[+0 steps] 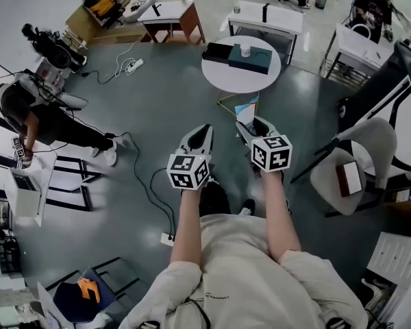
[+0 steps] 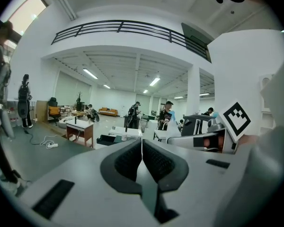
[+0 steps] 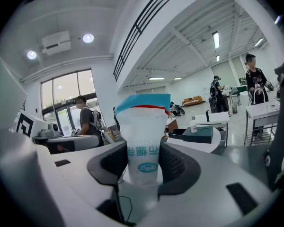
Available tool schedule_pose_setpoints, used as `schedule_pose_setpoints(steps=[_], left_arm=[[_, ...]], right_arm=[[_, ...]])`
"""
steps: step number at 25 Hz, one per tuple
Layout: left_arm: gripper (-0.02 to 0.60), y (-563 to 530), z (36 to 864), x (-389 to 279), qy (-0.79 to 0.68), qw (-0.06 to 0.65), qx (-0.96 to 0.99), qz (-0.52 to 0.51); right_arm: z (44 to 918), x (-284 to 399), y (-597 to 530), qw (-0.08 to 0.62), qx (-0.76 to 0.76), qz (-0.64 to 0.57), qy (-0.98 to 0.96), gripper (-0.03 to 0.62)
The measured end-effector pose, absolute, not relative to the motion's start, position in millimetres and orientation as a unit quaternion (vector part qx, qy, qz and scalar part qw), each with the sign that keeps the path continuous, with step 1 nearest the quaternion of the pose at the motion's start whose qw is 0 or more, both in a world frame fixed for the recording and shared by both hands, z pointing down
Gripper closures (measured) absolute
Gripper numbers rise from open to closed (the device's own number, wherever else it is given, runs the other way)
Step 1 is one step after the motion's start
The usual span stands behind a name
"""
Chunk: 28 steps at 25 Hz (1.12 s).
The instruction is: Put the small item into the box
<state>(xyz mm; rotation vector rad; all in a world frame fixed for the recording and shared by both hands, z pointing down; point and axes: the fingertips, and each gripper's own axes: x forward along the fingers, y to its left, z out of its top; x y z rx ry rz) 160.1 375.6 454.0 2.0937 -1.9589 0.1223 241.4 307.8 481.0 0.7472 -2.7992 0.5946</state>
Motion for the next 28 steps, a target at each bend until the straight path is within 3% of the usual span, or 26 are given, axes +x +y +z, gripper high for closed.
schedule_pose_setpoints(steps=[10,18,28], left_arm=[[0.558,361,479,113,-0.693,0.169,0.7,0.031],[0.558,285,469,141,-0.667,0.166,0.726,0.008],[0.558,191,452,125,-0.666,0.17,0.727,0.005]], right_arm=[[494,232,285,0.077,0.25,0.224,-0.939,0.378],[489,279,218,0.081,0.292,0.232,-0.925,0.378],[475,256,140,0.092,0.28,0.229,-0.928,0.378]])
